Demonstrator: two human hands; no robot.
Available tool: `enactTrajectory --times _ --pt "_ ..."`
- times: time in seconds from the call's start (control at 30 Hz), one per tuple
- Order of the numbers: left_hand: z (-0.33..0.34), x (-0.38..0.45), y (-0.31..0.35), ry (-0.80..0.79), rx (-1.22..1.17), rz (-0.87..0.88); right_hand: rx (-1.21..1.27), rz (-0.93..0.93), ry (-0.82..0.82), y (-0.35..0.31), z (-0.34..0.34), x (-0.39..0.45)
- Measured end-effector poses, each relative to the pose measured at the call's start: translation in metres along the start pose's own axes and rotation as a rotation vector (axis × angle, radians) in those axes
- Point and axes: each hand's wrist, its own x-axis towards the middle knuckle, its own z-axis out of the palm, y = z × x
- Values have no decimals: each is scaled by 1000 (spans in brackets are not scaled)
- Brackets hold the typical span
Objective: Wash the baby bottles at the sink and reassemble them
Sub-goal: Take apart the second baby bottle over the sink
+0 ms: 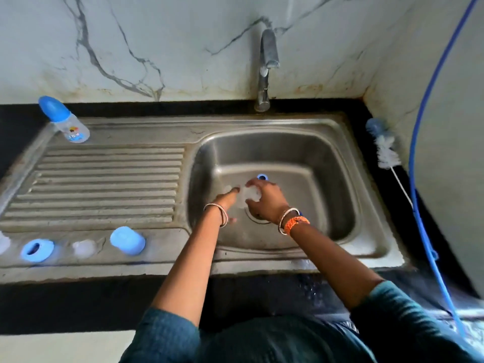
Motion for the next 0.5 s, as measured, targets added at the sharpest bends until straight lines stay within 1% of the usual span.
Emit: enactTrajectory --times 0.03,0.07,0.1,0.17,0.2,0.23,0.27,0.33,0.37,0.43,0.5 --pt "7 -7 1 -161 -159 -72 54 8 66 -1 -12 -5" --pt "15 -12 2 -303 -316 -98 80 2 91 -2 -24 -11" --pt "22 -17 3 -391 -468 -99 86 -11 79 0 -32 -19" --pt "39 -27 8 -418 -626 -76 83 -24 34 10 -49 -35" --pt "49 -31 12 -417 -654 -71 85 1 51 19 -60 -42" --pt "57 -33 18 -419 -673 -67 81 45 115 31 -73 -47" --pt "64 -36 24 -429 -692 -62 56 104 227 43 -87 -50" --pt "79 -43 39 -447 -678 -42 -86 285 506 75 -118 -54" --pt "83 -44 46 -445 -668 -18 -180 400 592 89 -130 -55" --pt "95 -50 60 -469 -646 21 -342 647 646 112 -144 -58" --pt "105 -57 70 -514 -644 34 -408 812 627 128 -148 -63"
